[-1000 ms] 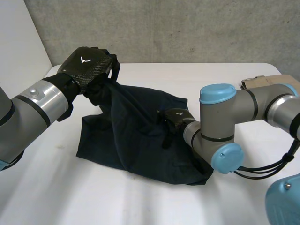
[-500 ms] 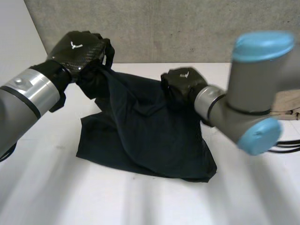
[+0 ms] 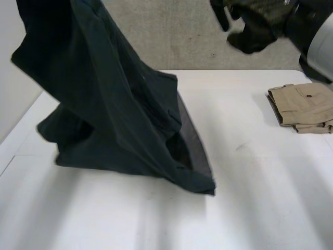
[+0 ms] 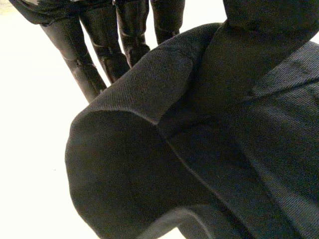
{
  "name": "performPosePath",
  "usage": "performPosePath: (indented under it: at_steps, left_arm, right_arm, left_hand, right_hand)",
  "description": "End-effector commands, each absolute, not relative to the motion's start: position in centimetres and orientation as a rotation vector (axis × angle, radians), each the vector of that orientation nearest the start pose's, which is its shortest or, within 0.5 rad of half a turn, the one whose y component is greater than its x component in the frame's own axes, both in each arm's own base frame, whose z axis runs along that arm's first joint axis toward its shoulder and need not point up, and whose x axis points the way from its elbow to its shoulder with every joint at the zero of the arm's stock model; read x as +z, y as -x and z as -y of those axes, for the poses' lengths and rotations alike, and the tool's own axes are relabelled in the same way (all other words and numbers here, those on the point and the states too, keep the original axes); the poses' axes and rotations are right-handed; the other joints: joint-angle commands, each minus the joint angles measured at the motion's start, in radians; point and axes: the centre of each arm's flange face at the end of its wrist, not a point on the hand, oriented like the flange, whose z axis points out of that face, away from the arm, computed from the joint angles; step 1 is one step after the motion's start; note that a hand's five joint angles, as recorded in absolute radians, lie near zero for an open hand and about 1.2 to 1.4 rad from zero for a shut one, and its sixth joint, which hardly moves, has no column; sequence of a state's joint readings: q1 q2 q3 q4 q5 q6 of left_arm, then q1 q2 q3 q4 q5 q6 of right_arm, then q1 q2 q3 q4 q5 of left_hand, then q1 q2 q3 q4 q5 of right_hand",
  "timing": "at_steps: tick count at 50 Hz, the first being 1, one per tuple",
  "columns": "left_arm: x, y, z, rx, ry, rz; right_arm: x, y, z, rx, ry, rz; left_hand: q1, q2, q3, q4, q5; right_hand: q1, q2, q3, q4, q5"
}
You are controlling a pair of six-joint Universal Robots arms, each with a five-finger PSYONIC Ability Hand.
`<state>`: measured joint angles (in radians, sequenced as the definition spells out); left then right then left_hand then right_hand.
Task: Fold the laundry.
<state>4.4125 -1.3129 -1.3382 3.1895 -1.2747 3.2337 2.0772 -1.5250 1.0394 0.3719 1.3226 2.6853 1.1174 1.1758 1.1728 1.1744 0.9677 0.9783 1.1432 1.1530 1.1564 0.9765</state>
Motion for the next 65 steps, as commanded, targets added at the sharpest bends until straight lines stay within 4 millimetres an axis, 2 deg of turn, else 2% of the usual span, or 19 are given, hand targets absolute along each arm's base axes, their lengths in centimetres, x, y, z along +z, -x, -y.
performPosePath:
  at_steps: [1,9,13,17,24,32,38,42,48,50,51,53,54,55,58,61,62,63,65]
  left_arm:
    - [42.4,22.7,19.0,-2.894,-0.842,-1.760]
    - [38.1,23.5,20.6,-2.757,-0.874,-1.982]
    - [36.7,23.7,21.1,-2.709,-0.883,-2.047]
    - [35.9,23.8,21.5,-2.680,-0.887,-2.087]
    - [35.6,23.9,21.7,-2.667,-0.884,-2.102]
    - [35.5,24.1,21.2,-2.671,-0.901,-2.110]
    - [35.3,24.1,21.1,-2.666,-0.904,-2.121]
    - [35.2,24.1,21.0,-2.665,-0.903,-2.124]
    - [35.3,24.1,21.0,-2.667,-0.903,-2.122]
    - [35.3,24.1,20.9,-2.670,-0.904,-2.122]
    - [35.3,24.1,20.9,-2.670,-0.904,-2.122]
    - [35.4,24.1,20.9,-2.671,-0.904,-2.120]
    - [35.4,24.1,20.9,-2.673,-0.903,-2.118]
    - [35.4,24.1,20.9,-2.673,-0.903,-2.118]
    - [35.5,24.1,20.9,-2.677,-0.902,-2.110]
    - [35.8,24.1,20.9,-2.683,-0.901,-2.095]
    - [35.9,24.1,20.9,-2.689,-0.902,-2.089]
    - [35.9,24.1,20.9,-2.689,-0.902,-2.089]
    - [36.1,24.1,20.9,-2.697,-0.899,-2.078]
  right_arm:
    - [35.7,-28.1,19.3,-1.882,1.107,-1.832]
    - [26.8,-29.2,21.7,-1.528,0.891,-2.065]
    - [23.8,-29.4,22.2,-1.425,0.770,-2.115]
    - [21.8,-29.8,22.6,-1.348,0.677,-2.132]
    - [19.2,-30.5,23.0,-1.239,0.567,-2.156]
    - [16.6,-34.3,22.6,-1.152,0.601,-2.119]
    - [14.9,-36.0,22.3,-1.093,0.583,-2.117]
    - [14.1,-37.4,22.1,-1.093,0.602,-2.106]
    - [13.0,-39.0,23.0,-1.152,0.599,-2.114]
    - [12.6,-39.4,23.1,-1.151,0.606,-2.111]
    - [12.3,-39.8,22.9,-1.144,0.613,-2.110]
    - [12.0,-40.1,22.9,-1.144,0.617,-2.107]
    - [12.0,-40.2,22.9,-1.144,0.621,-2.107]
    - [12.3,-40.3,22.9,-1.158,0.615,-2.103]
    - [13.0,-40.0,23.2,-1.183,0.600,-2.102]
    - [16.0,-39.0,23.8,-1.276,0.573,-2.066]
    - [17.4,-38.8,23.9,-1.311,0.575,-2.040]
    - [20.5,-38.1,24.0,-1.394,0.593,-1.982]
    - [24.1,-36.8,24.6,-1.507,0.631,-1.919]
  left_hand:
    - [0.229,0.171,0.174,0.172,0.204]
    - [0.226,0.168,0.171,0.169,0.202]
    - [0.226,0.168,0.171,0.169,0.202]
    - [0.224,0.165,0.168,0.166,0.199]
    - [0.224,0.165,0.168,0.166,0.199]
    - [0.224,0.165,0.168,0.166,0.199]
    - [0.224,0.165,0.168,0.166,0.199]
    - [0.224,0.165,0.168,0.166,0.199]
    - [0.224,0.165,0.168,0.166,0.199]
    - [0.224,0.165,0.168,0.166,0.199]
    - [0.224,0.165,0.168,0.166,0.199]
    - [0.224,0.165,0.168,0.166,0.199]
    - [0.224,0.165,0.168,0.166,0.199]
    - [0.224,0.165,0.168,0.166,0.199]
    - [0.224,0.165,0.168,0.166,0.199]
    - [0.224,0.165,0.168,0.166,0.199]
    - [0.224,0.165,0.168,0.166,0.199]
    - [0.224,0.165,0.168,0.166,0.199]
    - [0.224,0.165,0.168,0.166,0.199]
  right_hand:
    - [-0.575,-0.740,-0.750,-0.753,-0.748]
    - [-0.632,-0.797,-0.807,-0.810,-0.805]
    - [-0.620,-0.785,-0.795,-0.798,-0.793]
    - [-0.623,-0.788,-0.798,-0.801,-0.796]
    - [-0.626,-0.791,-0.801,-0.804,-0.799]
    - [-0.638,-0.803,-0.813,-0.816,-0.811]
    - [-0.626,-0.791,-0.801,-0.804,-0.799]
    - [-0.620,-0.785,-0.795,-0.798,-0.793]
    - [-0.609,-0.773,-0.783,-0.787,-0.781]
    - [-0.573,-0.738,-0.748,-0.752,-0.746]
    - [-0.483,-0.648,-0.658,-0.661,-0.656]
    - [-0.278,-0.443,-0.453,-0.456,-0.451]
    - [-0.088,-0.253,-0.263,-0.266,-0.261]
    - [0.413,0.248,0.238,0.235,0.240]
    - [0.418,0.253,0.243,0.240,0.245]
    - [0.418,0.253,0.243,0.240,0.245]
    - [0.418,0.253,0.243,0.240,0.245]
    - [0.418,0.253,0.243,0.240,0.245]
    - [0.418,0.253,0.243,0.240,0.245]
